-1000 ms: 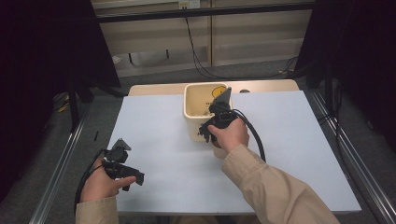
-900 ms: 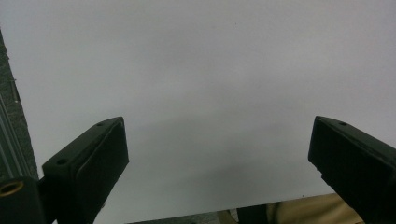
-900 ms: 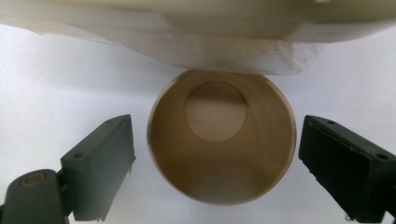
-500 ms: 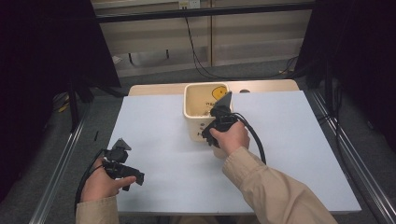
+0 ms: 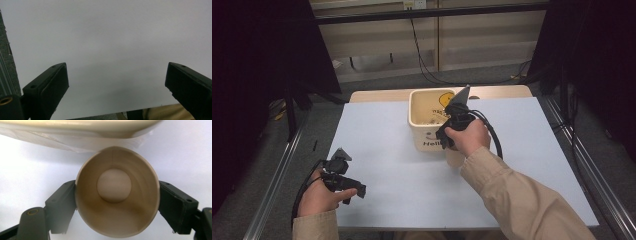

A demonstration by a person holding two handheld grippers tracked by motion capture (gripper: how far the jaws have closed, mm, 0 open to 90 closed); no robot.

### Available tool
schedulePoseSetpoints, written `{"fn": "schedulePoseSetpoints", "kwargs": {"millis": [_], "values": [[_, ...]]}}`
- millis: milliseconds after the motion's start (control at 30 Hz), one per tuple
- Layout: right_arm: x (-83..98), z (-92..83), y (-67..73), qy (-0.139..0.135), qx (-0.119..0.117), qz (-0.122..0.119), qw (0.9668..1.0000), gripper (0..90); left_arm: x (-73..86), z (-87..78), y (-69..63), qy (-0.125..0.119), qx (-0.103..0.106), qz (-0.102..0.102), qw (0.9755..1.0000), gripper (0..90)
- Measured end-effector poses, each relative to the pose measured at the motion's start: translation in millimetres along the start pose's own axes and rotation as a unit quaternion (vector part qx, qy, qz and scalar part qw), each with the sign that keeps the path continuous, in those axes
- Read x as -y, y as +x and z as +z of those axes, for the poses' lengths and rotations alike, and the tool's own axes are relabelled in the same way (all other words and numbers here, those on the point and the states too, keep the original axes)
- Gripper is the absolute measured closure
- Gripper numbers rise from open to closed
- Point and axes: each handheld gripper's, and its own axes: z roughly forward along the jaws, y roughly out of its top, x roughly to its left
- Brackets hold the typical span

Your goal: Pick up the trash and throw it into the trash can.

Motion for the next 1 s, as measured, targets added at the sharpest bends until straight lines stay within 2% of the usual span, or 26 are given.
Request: {"fn": "schedulePoseSetpoints", "kwargs": {"millis": [267,467,533,600,667,733,767,1000], "values": [[-0.2,-24.2,-8.5,0.002,-0.007,0.009,0.9999,21.6,-0.4,0.1,-0.3,0.002,0.002,-0.002,1.0,4.8],[-2.1,-43.6,-9.8,-0.008,-0.008,0.001,0.9999,21.8,-0.5,0.6,-1.9,-0.004,-0.003,0.0,1.0,4.8],[-3.4,-51.3,-9.9,-0.014,-0.007,-0.013,0.9998,21.8,-1.2,-0.3,-2.2,0.003,-0.001,0.006,1.0,4.8],[-5.1,-57.3,-8.4,-0.013,-0.006,-0.01,0.9998,21.9,-1.5,-0.5,-1.8,0.005,-0.001,0.011,0.9999,4.8],[-8.5,-67.3,-9.0,-0.018,-0.006,-0.017,0.9997,21.9,-1.4,-0.3,-1.9,0.005,-0.001,0.01,0.9999,4.8],[-9.2,-69.9,-9.8,-0.021,-0.004,-0.023,0.9995,22.0,-1.4,-0.3,-1.8,0.005,-0.002,0.01,0.9999,4.8],[-10.3,-74.9,-9.5,-0.022,-0.009,-0.014,0.9996,22.0,-1.6,-0.2,-1.6,0.005,-0.004,0.012,0.9999,4.8],[-17.9,-105.7,-12.7,-0.03,-0.001,-0.023,0.9993,22.0,-1.2,-0.4,-2.4,0.004,0.002,0.005,1.0,4.8]]}}
